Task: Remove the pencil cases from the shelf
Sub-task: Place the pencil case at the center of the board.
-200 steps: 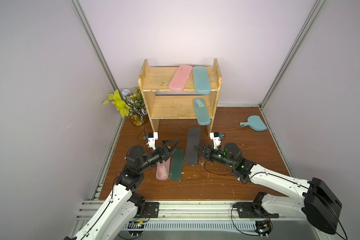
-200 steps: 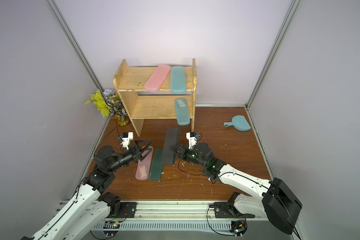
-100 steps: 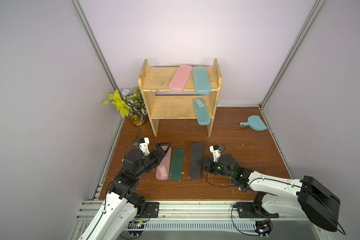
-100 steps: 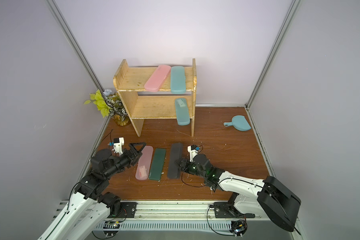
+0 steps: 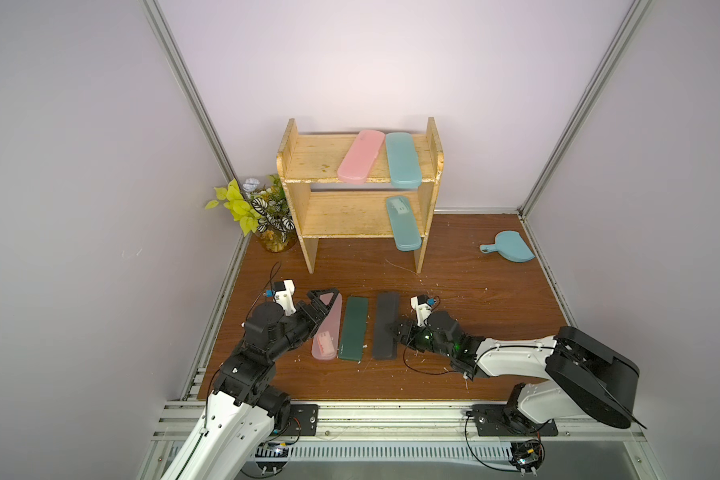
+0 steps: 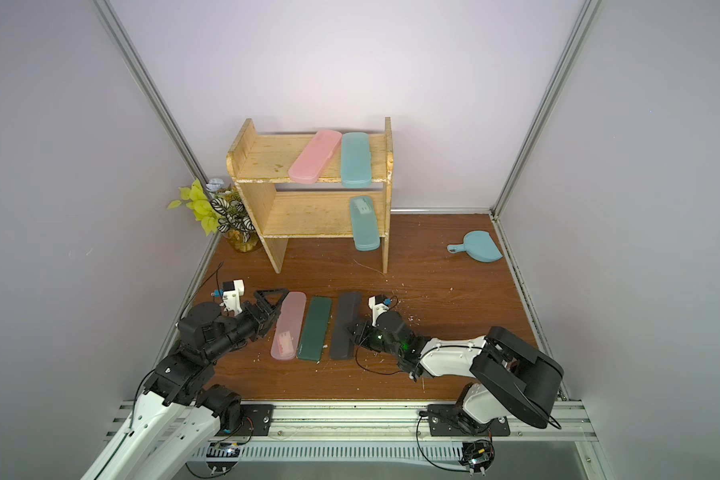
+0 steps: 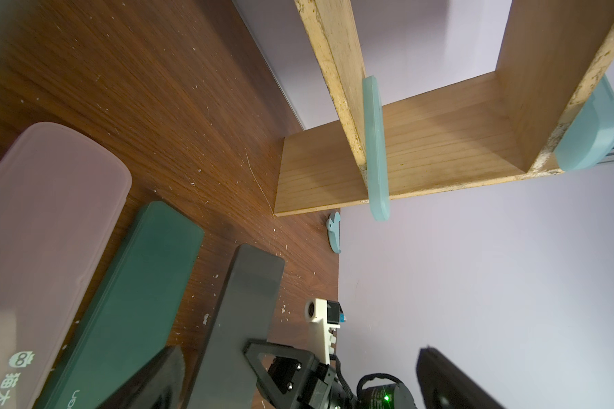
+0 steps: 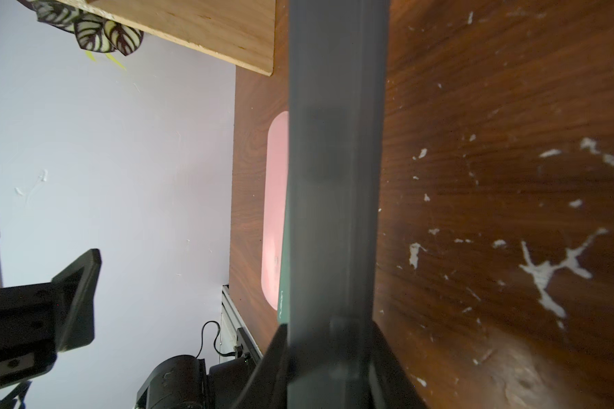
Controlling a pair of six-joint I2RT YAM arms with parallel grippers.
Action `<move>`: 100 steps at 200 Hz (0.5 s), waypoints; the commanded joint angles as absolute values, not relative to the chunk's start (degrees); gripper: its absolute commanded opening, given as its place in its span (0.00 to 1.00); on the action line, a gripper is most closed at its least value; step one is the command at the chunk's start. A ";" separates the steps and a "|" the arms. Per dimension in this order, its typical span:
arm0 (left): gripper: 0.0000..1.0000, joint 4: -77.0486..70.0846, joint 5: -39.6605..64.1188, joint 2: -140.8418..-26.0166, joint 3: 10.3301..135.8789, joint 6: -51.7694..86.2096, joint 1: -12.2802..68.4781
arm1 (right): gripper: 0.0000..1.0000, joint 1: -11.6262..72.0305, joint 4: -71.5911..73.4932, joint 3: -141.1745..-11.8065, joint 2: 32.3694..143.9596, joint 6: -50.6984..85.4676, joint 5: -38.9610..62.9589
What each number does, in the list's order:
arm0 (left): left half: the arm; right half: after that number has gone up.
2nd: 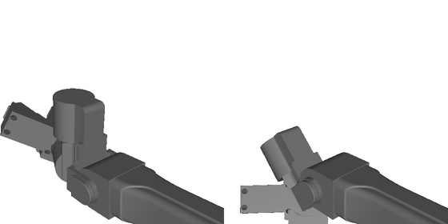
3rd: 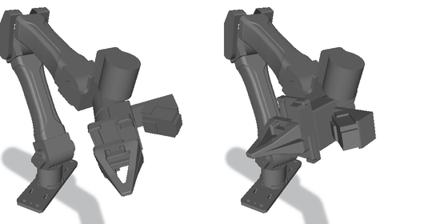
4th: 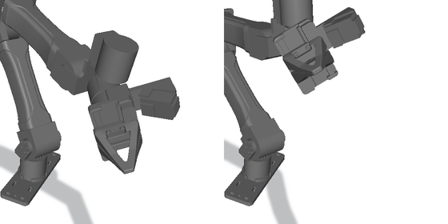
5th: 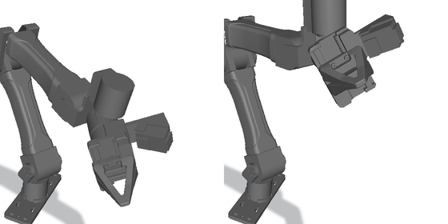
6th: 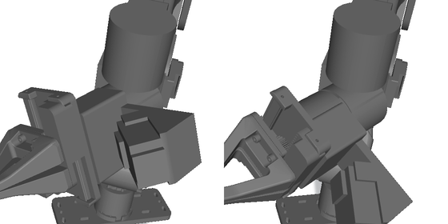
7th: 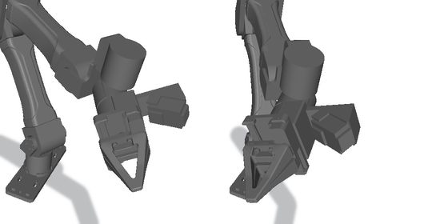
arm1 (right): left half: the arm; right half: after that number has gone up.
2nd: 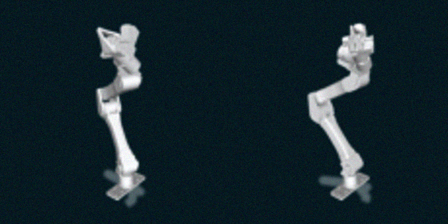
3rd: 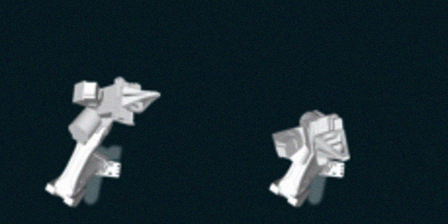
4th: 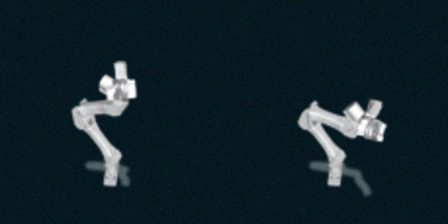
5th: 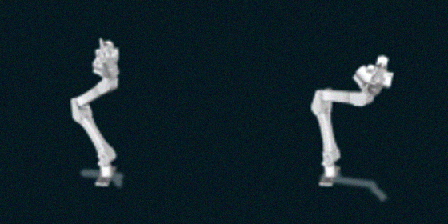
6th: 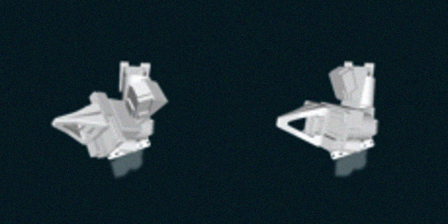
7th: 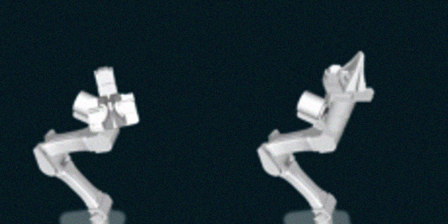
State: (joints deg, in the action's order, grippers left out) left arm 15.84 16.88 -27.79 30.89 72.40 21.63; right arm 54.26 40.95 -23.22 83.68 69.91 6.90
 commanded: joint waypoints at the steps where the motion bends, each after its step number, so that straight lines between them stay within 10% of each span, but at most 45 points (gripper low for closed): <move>1: 0.97 16.88 15.75 -27.03 32.04 72.59 21.62 | 0.21 54.73 47.49 -25.30 85.17 71.09 8.38; 100: 0.96 18.76 14.50 -25.05 32.08 73.42 21.53 | 0.21 55.49 51.54 -29.68 94.96 73.54 11.02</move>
State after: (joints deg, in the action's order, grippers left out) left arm 17.43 15.55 -25.82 30.89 73.28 21.63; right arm 55.13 46.57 -27.29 93.97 72.42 9.52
